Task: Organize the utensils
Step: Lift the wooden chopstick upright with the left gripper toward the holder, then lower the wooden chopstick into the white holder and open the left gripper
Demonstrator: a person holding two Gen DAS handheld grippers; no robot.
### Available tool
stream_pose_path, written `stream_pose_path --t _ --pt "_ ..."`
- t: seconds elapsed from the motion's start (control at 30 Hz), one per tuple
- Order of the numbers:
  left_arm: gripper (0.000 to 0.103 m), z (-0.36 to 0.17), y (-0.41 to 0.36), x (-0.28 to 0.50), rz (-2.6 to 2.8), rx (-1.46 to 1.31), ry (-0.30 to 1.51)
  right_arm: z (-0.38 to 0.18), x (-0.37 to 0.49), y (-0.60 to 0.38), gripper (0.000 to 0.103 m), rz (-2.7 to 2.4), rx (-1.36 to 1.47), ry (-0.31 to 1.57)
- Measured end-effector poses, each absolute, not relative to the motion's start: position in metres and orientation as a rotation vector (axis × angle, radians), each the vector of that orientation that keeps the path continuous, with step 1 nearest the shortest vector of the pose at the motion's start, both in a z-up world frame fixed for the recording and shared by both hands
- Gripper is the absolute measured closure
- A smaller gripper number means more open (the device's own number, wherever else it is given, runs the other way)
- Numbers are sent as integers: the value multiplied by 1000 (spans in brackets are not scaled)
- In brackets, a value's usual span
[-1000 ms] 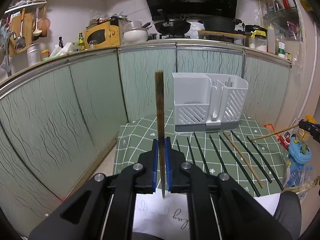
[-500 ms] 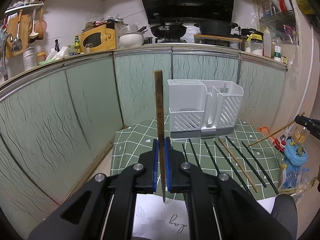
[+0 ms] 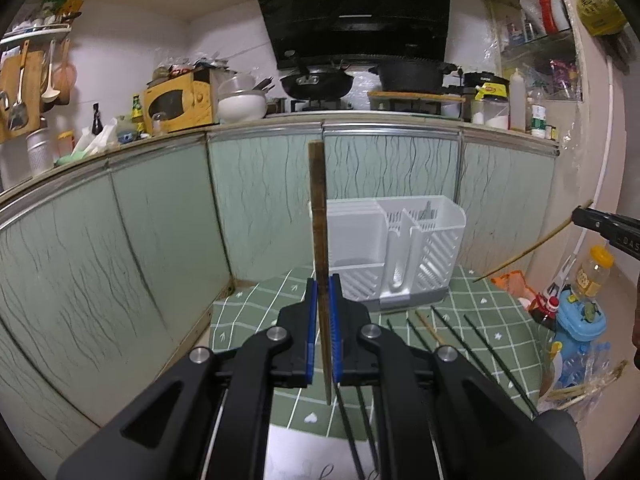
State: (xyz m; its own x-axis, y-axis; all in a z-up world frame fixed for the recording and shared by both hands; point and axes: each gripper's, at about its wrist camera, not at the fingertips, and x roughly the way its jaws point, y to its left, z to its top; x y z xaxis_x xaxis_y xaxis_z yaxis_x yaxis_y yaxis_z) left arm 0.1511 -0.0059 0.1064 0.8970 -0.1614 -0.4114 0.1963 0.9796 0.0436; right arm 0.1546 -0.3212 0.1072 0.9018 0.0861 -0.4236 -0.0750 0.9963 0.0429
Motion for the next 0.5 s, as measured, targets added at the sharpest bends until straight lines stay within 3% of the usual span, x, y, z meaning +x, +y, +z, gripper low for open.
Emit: stream_pose_path --t 0.5 --pt "96 157 -34 183 -267 65 344 171 155 -323 97 97 7 363"
